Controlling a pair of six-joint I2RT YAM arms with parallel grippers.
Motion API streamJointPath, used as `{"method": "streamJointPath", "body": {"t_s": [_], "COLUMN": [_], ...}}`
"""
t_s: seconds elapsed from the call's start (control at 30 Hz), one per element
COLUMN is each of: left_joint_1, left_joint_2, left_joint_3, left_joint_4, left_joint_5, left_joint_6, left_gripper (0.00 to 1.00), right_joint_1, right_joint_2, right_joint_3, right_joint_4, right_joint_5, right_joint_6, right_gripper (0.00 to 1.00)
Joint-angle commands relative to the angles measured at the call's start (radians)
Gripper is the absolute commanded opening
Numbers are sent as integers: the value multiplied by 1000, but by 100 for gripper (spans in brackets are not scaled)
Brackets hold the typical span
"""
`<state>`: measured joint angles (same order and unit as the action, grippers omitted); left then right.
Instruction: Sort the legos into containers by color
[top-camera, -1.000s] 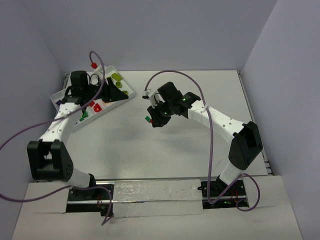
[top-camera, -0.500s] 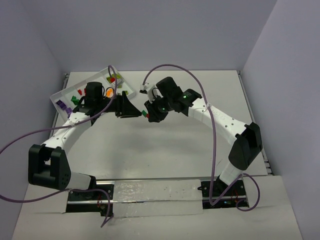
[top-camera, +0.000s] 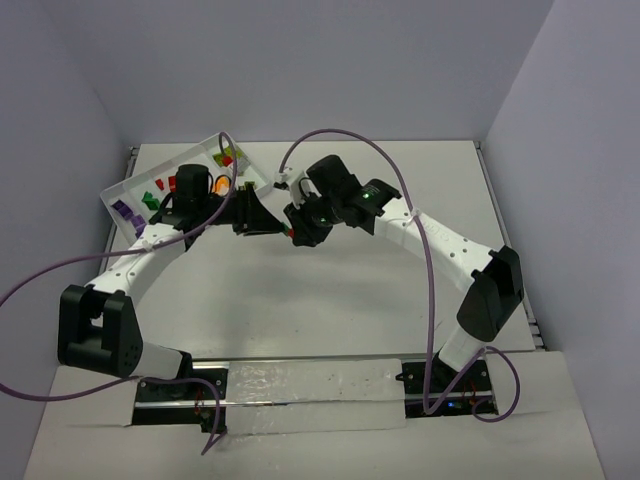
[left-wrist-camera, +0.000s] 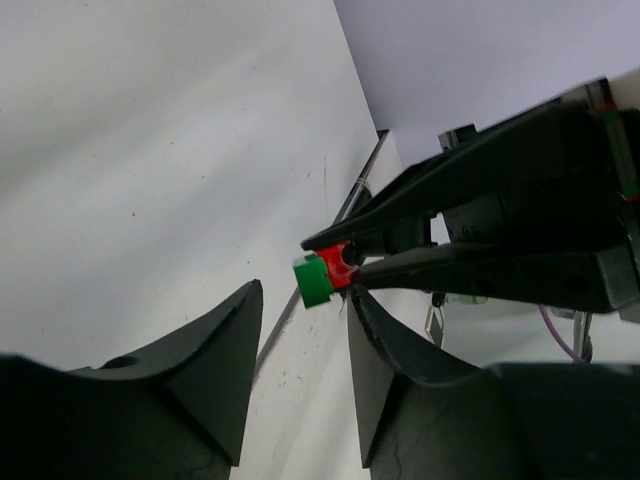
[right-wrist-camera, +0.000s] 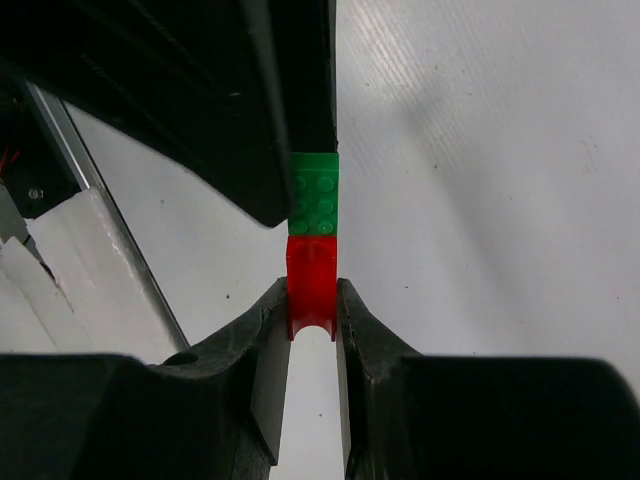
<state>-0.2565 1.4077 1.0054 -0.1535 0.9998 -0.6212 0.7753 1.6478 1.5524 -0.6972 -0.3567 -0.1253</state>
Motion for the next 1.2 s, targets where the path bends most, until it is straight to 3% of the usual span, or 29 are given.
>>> {"method": "streamJointPath", "body": {"t_s": [0.0, 0.2, 0.47, 0.53, 0.73, 0.8, 0.87, 0.97, 1.17], "left_joint_1": [-7, -6, -7, -7, 3, 21, 132, 332, 561], "left_joint_2": [21, 19, -1, -11, -47, -59, -77, -47, 134], "left_joint_3": [22, -2, -13, -8, 50, 65, 71, 129, 337], "left_joint_4": [14, 46, 44, 4, -205, -302, -349, -384, -469], "left_joint_5": [-23, -20, -25, -52, -230, -371, -462, -482, -489], "left_joint_6": [-3, -25, -10, 32, 297, 376, 465, 522, 731], "left_gripper": [42, 39, 9, 0, 0, 0, 0, 0, 0], "right_joint_1": [16, 22, 25, 27, 25, 25, 24, 23, 19], "right_joint_2": [-22, -15, -4, -4, -29, -35, -36, -26, 0], "right_joint_3": [45, 50, 53, 55, 43, 39, 31, 23, 40], "right_joint_4": [-1, -4, -8, -10, -2, -1, 3, 13, 12], "right_joint_5": [15, 15, 33, 38, 44, 42, 38, 26, 9], "right_joint_6": [-10, -13, -15, -16, -20, -22, -23, -23, -30], "right_gripper": [0, 0, 0, 0, 0, 0, 0, 0, 0]}}
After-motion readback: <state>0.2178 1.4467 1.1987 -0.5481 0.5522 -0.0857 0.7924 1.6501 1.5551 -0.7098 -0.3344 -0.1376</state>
